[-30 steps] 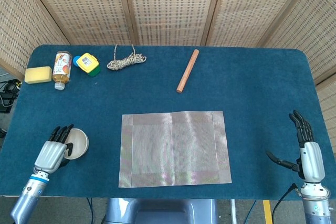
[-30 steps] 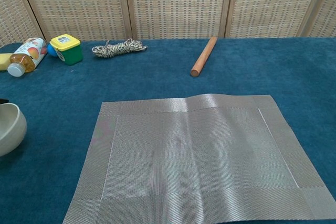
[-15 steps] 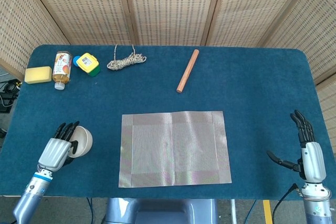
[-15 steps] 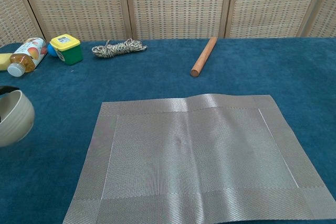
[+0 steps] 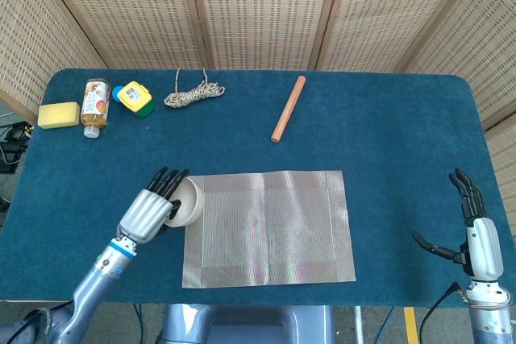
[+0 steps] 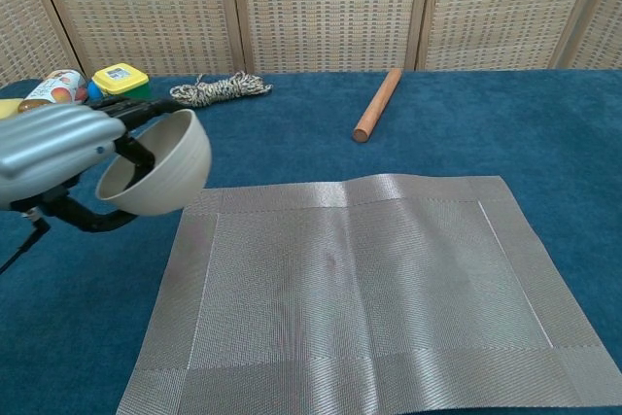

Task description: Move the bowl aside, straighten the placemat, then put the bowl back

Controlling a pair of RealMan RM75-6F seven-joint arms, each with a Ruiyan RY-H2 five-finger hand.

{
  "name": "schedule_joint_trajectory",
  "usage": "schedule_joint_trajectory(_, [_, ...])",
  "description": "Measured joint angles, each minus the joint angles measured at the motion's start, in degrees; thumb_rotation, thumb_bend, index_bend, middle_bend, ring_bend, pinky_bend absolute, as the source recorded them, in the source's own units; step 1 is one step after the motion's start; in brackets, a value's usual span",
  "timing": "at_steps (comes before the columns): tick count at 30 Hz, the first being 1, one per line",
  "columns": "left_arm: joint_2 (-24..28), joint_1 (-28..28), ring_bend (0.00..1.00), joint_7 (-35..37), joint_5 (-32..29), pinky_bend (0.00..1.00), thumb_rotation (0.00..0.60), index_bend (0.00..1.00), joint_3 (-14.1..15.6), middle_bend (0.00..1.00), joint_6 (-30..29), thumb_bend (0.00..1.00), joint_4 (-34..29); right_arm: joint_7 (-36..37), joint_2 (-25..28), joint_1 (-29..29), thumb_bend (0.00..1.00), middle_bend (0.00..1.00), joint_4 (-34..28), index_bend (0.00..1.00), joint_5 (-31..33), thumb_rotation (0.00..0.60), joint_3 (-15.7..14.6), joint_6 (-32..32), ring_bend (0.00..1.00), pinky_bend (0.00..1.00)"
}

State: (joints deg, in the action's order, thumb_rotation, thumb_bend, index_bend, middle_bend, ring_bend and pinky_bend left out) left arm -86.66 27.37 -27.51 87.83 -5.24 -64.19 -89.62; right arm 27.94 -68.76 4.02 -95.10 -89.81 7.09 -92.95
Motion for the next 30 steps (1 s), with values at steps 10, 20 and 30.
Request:
schedule_joint_trajectory(10, [-9.24,9.49,0.00,-18.01,-12.68,0.00,0.600,0.69,-5.32,0.00,9.24,0.42,-2.40,3.08,1.11,0.22,0.28,0.00,0.30,0.10,1.65,0.600,0.43,1.32,0.00,0.00])
schedule_joint_trajectory(20, [-20.65,18.54,0.00,-31.75,-25.38,0.00,0.600,0.69,-6.73,0.00,12.73,0.42,2.08,6.66,2.77,0.23,0.28,0.00,-0.17,0.10,3.02,0.600,0.89,2.58,0.00,0.00])
schedule_joint_trajectory(30, [-23.82,22.61,0.00,-36.87,-33.06,0.00,0.600,0.51,-5.75,0.00,11.68,0.37,4.22,8.47,3.71,0.05,0.27,0.00,-0.39,0.10,3.64,0.600,1.28,2.89,0.00,0.00])
